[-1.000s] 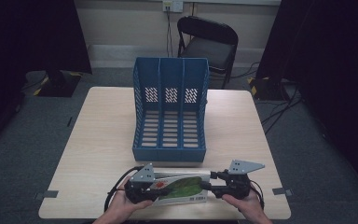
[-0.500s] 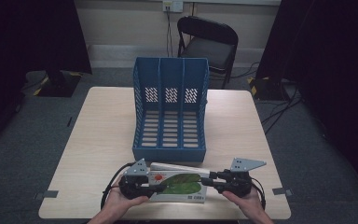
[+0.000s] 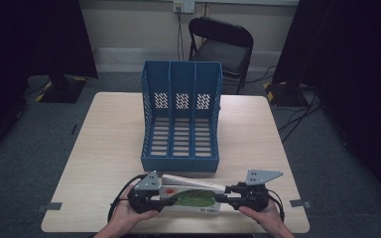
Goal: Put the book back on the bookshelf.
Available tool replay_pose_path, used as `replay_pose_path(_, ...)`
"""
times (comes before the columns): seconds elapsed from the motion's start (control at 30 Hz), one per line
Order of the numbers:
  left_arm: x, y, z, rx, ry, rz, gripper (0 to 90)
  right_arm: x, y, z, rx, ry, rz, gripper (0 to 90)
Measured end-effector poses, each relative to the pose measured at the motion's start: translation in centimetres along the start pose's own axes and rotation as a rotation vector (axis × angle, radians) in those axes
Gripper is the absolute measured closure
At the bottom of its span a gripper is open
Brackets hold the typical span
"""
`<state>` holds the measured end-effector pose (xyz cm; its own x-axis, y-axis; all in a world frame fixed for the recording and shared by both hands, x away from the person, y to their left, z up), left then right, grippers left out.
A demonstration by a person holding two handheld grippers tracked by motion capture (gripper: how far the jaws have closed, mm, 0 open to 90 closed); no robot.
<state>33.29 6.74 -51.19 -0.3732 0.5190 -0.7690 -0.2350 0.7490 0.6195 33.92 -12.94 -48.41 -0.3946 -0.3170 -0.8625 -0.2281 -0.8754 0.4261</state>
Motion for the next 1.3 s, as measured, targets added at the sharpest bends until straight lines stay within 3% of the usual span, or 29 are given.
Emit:
replay_pose_path(0.1, 0.0, -0.2, 0.0, 0.007, 0.005, 0.0, 69.8, -0.1, -0.8, 0.2, -0.005, 0.015, 0.021, 62.3)
replay_pose_path(0.2, 0.0, -0.2, 0.0, 0.007, 0.011, -0.003, 69.3, 0.1, -2.2, 0.5, -0.006, 0.04, 0.062, 65.1)
replay_pose_path(0.43, -0.2, 0.6, 0.7, 0.006, 0.066, -0.022, 62.7, 0.2, -2.1, 0.8, -0.029, 0.083, 0.085, 72.1)
replay_pose_path(0.6, -0.3, 1.0, 0.7, 0.004, 0.065, -0.016, 54.1, 0.1, -2.0, 1.0, -0.015, 0.129, 0.102, 73.0)
replay_pose_path(0.67, -0.4, 1.7, 1.1, 0.016, 0.101, -0.054, 49.9, 0.1, -1.8, 0.9, -0.009, 0.13, 0.102, 74.0)
replay_pose_path(0.87, 0.2, 2.2, 2.9, -0.049, 0.151, -0.054, 48.1, 0.1, -1.3, 0.1, 0.016, 0.113, 0.09, 74.7)
replay_pose_path(1.0, 0.5, 1.3, 3.6, -0.061, 0.17, -0.035, 47.3, 0.1, -1.3, 0.2, 0.012, 0.108, 0.082, 74.7)
replay_pose_path(1.13, 0.5, 0.2, 3.4, -0.038, 0.145, -0.007, 52.4, 0.3, -1.5, 0.5, 0.015, 0.102, 0.075, 74.2)
replay_pose_path(1.3, 0.7, -0.2, 3.1, -0.061, 0.1, 0.022, 57.8, 0.8, -1.9, 0.7, 0.018, 0.086, 0.095, 70.2)
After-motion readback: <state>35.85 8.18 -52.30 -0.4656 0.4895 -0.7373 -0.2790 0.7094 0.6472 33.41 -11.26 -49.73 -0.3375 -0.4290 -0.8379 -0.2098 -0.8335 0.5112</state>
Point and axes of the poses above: each handheld gripper's, and its own axes: y roughly backward along the jaws, x roughly out of its underside, z roughly to its left, the point moved 9 cm from there along -y, roughly forward along the jaws, and after that the axes turned 1 degree about z, right-handed, at the moved point
